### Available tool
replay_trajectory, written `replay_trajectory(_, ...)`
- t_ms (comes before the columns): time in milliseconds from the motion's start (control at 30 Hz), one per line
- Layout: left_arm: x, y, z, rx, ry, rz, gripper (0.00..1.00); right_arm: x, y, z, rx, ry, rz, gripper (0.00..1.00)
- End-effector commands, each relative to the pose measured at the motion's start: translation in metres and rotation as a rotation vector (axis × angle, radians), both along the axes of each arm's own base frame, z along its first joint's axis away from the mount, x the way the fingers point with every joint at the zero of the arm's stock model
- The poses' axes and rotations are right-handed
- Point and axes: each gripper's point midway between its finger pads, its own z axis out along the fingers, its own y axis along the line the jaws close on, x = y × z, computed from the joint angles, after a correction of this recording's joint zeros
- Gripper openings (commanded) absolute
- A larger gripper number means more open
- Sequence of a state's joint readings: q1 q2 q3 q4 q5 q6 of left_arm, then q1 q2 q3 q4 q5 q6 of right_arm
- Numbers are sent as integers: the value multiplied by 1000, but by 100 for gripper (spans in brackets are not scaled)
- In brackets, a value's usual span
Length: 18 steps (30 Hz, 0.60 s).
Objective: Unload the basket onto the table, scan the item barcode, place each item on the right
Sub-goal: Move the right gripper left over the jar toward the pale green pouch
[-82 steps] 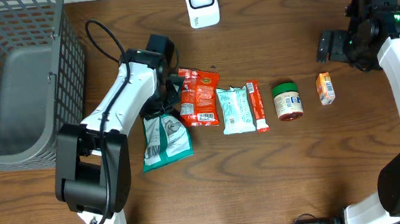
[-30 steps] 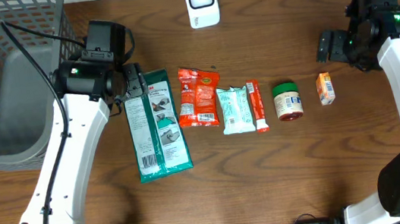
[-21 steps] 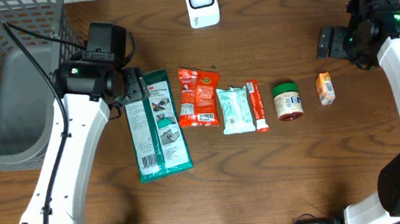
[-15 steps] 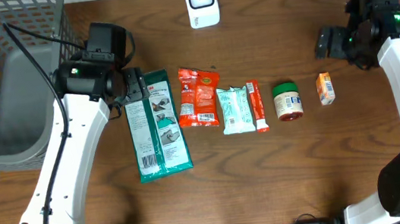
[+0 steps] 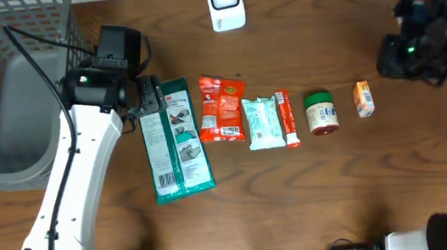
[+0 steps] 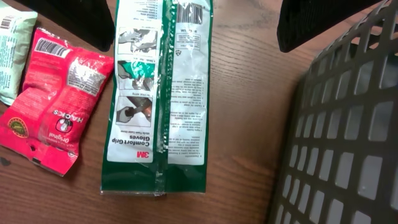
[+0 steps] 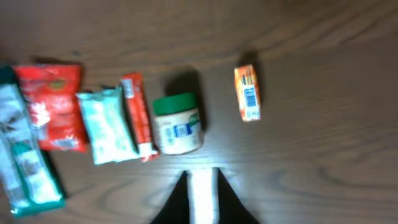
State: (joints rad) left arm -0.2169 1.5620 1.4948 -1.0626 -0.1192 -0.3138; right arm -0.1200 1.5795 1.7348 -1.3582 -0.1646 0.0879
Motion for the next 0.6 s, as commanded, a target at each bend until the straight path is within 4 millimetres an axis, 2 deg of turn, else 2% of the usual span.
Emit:
replay_trajectory(0, 3, 3, 10, 10, -30, 5, 84, -9, 3, 59, 1, -118, 18, 28)
replay_trajectory(33, 3, 3, 11, 10, -31, 5, 84, -12, 5, 66, 6, -127, 21, 37)
replay_trajectory(133, 3, 3, 11, 10, -31, 5, 84, -19, 9, 76, 11, -132, 30, 75)
replay_trajectory(200, 3, 3, 11, 10, -31, 5, 84, -24, 12, 76, 14, -113, 39, 92)
replay_trajectory(333, 3, 3, 10, 10, -30, 6, 84, -36, 21, 63, 26, -22, 60, 99)
replay_trajectory(567, 3, 3, 11, 10, -31, 5, 84, -41, 38, 57, 29, 16, 116, 99)
